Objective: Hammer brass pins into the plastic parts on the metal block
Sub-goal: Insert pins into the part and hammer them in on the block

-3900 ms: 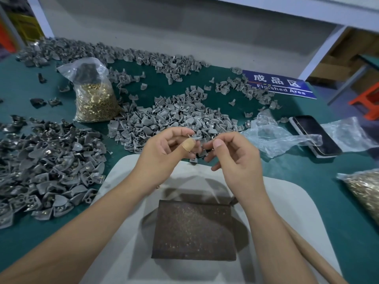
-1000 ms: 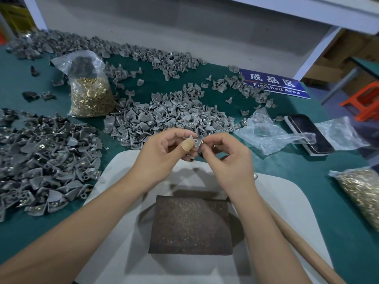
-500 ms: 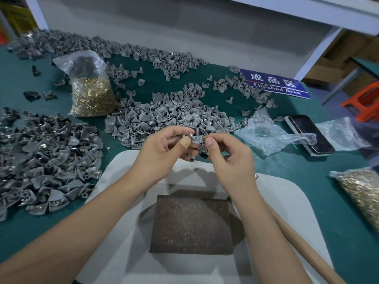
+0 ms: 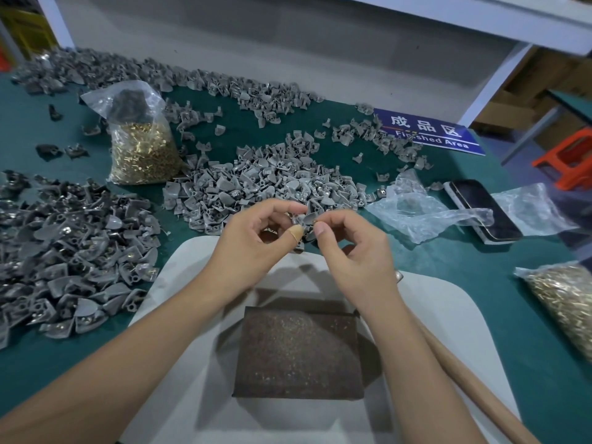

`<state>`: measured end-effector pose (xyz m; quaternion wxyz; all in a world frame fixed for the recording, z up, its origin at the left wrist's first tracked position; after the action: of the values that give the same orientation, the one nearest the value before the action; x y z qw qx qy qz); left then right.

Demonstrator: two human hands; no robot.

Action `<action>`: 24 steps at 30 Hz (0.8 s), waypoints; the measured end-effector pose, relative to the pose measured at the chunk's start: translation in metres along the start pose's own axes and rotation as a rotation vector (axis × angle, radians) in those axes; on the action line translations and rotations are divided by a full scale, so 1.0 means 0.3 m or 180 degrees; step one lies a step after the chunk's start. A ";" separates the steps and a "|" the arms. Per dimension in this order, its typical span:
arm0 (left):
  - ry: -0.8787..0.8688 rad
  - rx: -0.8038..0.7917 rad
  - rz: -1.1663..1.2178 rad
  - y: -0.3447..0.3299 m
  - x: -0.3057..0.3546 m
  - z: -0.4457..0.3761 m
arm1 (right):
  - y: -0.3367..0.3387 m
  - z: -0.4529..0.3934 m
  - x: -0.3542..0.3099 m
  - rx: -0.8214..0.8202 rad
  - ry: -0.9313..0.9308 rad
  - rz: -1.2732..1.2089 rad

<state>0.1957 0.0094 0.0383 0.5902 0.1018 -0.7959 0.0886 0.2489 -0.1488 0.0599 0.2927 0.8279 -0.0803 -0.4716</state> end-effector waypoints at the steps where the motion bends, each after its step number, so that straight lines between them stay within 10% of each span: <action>1: 0.0008 0.0006 0.0005 0.001 -0.001 -0.001 | -0.004 0.001 0.000 -0.0025 -0.0008 -0.0004; 24: 0.0056 -0.0070 0.0222 -0.009 -0.016 -0.007 | 0.035 0.000 -0.008 0.0376 -0.0042 -0.0135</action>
<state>0.1997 0.0076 0.0342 0.5948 0.0667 -0.7947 0.1013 0.2491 -0.1564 0.0675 0.2327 0.8421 -0.0924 -0.4776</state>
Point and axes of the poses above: each hand's wrist, its own z-axis away from the middle knuckle, its own y-axis out of the back of the hand, x = y × z, the point moved 8 cm from there along -z, towards the middle knuckle, and after that the axes turned 9 degrees about z, right-handed, at the moved point
